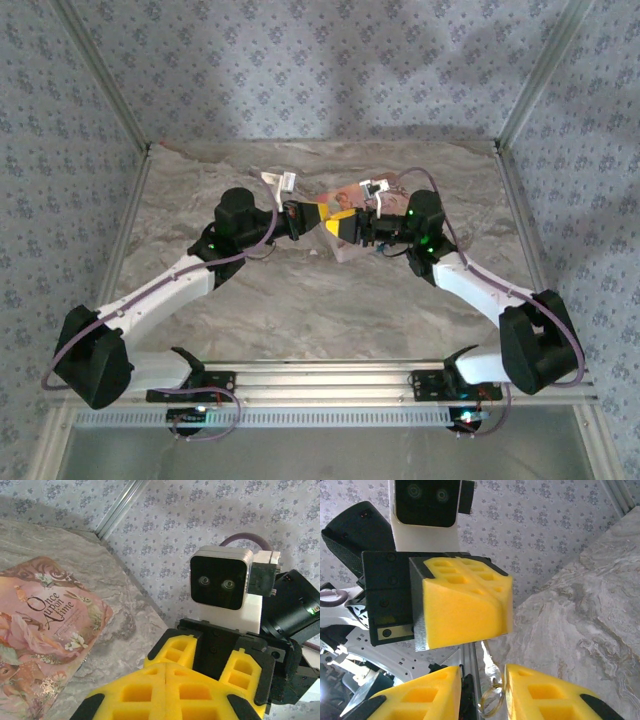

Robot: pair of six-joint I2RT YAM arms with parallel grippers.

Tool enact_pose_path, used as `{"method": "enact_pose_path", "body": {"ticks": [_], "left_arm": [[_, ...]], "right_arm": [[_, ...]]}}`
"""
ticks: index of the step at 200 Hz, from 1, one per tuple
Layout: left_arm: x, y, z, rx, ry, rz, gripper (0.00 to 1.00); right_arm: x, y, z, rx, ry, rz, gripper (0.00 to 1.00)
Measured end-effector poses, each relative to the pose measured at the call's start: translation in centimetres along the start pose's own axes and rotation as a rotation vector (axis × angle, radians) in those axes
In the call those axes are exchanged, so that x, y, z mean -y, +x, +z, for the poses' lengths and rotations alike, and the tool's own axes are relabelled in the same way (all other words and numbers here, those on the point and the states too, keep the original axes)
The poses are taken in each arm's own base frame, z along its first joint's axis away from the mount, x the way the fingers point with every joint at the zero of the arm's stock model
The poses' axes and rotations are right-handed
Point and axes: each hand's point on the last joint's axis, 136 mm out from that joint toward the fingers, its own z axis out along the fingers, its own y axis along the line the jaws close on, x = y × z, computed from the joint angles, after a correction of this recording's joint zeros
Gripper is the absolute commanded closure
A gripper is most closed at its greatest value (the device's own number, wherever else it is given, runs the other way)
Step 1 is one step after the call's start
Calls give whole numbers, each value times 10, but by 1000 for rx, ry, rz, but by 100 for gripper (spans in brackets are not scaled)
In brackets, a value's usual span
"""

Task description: Unlock the padlock with the key

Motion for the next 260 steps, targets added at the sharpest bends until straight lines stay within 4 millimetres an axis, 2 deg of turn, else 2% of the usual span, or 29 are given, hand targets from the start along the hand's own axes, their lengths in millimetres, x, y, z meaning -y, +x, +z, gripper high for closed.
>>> {"method": "enact_pose_path", "body": {"ticks": [68, 107, 134, 154, 161, 169, 179, 187, 215, 241, 260], "left_arm": [[-5, 1, 1, -1, -20, -7, 100], [-6, 1, 1, 0, -23, -8, 100], [-6, 1, 1, 0, -23, -8, 100], [-6, 2, 1, -3, -24, -9, 100], [-6, 2, 1, -5, -22, -9, 93], [-5, 3, 1, -9, -19, -9, 79], [-6, 5, 1, -15, -22, -2, 56], [-8, 6, 1, -20, -33, -3, 47], [-17, 4, 3, -42, -91, 2, 34], [-25, 5, 5, -52, -136, 16, 31], [-37, 17, 16, -90, -165, 4, 30]], "right_arm": [[4, 5, 0, -15, 14, 30, 76], [6, 7, -1, -21, 22, 39, 86], [9, 7, -3, -19, 41, 49, 100], [10, 6, -5, -16, 54, 46, 100], [9, 6, -6, -16, 60, 46, 100], [9, 7, -7, -17, 67, 45, 100], [10, 7, -9, -18, 82, 44, 100], [12, 6, -13, -12, 103, 41, 100], [26, 2, -34, 22, 225, 34, 100], [51, -1, -63, 64, 397, 49, 100], [78, 3, -90, 93, 565, 89, 100]]}}
